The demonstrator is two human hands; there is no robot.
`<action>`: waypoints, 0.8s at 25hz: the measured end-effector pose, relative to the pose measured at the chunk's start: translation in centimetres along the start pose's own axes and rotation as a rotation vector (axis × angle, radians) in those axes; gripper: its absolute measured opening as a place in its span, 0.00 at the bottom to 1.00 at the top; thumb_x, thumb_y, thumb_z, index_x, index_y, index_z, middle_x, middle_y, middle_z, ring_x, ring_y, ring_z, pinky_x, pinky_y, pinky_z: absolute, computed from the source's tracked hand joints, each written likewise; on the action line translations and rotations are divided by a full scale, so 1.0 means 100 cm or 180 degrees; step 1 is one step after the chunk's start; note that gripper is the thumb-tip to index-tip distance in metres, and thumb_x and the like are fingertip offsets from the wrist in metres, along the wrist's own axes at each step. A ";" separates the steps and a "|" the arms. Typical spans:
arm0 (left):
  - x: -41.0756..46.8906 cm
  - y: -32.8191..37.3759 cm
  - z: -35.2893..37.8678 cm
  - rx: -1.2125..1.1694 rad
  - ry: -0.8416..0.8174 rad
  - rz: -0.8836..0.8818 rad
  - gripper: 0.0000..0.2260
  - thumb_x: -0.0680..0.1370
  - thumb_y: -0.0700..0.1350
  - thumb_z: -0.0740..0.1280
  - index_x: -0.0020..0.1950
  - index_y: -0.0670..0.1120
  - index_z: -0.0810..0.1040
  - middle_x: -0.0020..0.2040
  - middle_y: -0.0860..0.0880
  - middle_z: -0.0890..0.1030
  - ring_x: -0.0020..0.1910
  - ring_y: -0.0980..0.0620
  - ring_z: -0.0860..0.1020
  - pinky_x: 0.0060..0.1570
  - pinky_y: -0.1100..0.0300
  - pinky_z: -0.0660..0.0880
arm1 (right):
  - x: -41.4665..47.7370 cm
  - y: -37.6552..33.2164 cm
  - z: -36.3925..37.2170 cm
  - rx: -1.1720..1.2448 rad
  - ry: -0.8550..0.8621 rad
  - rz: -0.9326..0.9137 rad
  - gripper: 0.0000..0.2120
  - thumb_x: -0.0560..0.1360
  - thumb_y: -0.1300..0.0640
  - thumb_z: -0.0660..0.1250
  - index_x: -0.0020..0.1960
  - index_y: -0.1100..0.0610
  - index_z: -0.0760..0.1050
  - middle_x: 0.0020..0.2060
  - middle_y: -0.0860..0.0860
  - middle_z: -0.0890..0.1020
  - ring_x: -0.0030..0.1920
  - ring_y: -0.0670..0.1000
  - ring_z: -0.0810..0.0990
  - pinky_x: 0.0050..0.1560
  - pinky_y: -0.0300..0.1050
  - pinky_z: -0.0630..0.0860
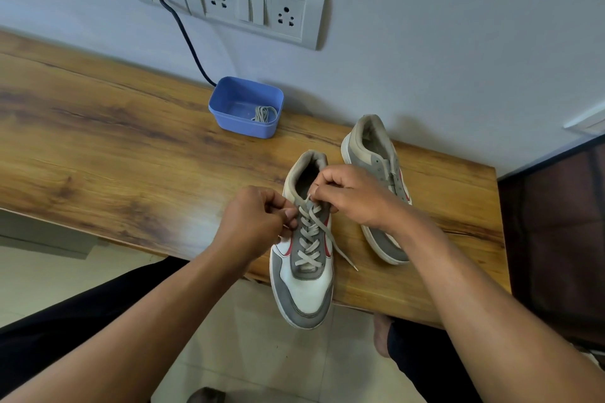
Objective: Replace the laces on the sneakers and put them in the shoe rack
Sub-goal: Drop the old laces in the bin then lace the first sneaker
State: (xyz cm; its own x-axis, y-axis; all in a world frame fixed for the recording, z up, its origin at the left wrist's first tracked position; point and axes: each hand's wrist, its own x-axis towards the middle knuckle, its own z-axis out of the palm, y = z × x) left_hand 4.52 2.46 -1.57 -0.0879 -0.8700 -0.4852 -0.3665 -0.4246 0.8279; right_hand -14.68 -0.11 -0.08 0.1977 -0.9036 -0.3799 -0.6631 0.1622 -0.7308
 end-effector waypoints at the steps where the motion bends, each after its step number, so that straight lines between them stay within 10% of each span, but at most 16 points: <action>1: 0.004 0.001 -0.004 0.0474 0.0137 0.0313 0.06 0.80 0.39 0.70 0.45 0.47 0.83 0.38 0.50 0.86 0.38 0.52 0.84 0.42 0.53 0.81 | 0.000 0.000 -0.001 -0.0060 0.0047 -0.0012 0.05 0.77 0.52 0.72 0.44 0.50 0.84 0.44 0.46 0.87 0.49 0.48 0.85 0.56 0.58 0.82; 6: 0.019 0.019 -0.024 0.1999 -0.0325 0.1679 0.13 0.73 0.46 0.77 0.55 0.57 0.82 0.45 0.58 0.80 0.42 0.60 0.79 0.42 0.56 0.77 | -0.008 -0.004 -0.008 -0.0406 0.0413 -0.0304 0.08 0.77 0.52 0.75 0.40 0.45 0.81 0.39 0.42 0.84 0.37 0.36 0.80 0.36 0.30 0.72; 11: 0.026 0.017 -0.022 0.2264 -0.0369 0.1934 0.14 0.70 0.48 0.80 0.54 0.55 0.85 0.45 0.55 0.79 0.42 0.58 0.78 0.42 0.50 0.79 | -0.011 0.000 -0.003 -0.0605 0.0419 -0.0310 0.09 0.78 0.47 0.74 0.41 0.46 0.79 0.37 0.44 0.84 0.39 0.45 0.82 0.43 0.49 0.81; 20: 0.034 0.022 -0.022 0.2180 -0.0347 0.1902 0.11 0.69 0.46 0.81 0.50 0.53 0.88 0.40 0.56 0.82 0.39 0.57 0.79 0.40 0.54 0.78 | -0.025 -0.008 -0.001 -0.0126 0.0383 -0.0469 0.11 0.78 0.50 0.75 0.40 0.53 0.81 0.31 0.48 0.84 0.30 0.43 0.79 0.34 0.40 0.76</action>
State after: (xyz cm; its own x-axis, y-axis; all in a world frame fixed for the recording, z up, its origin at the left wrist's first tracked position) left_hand 5.49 -2.02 -0.81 -0.5138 -0.8540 -0.0823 -0.6981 0.3605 0.6186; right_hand -14.74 1.98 1.53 0.2086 -0.9577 -0.1983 -0.6617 0.0111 -0.7497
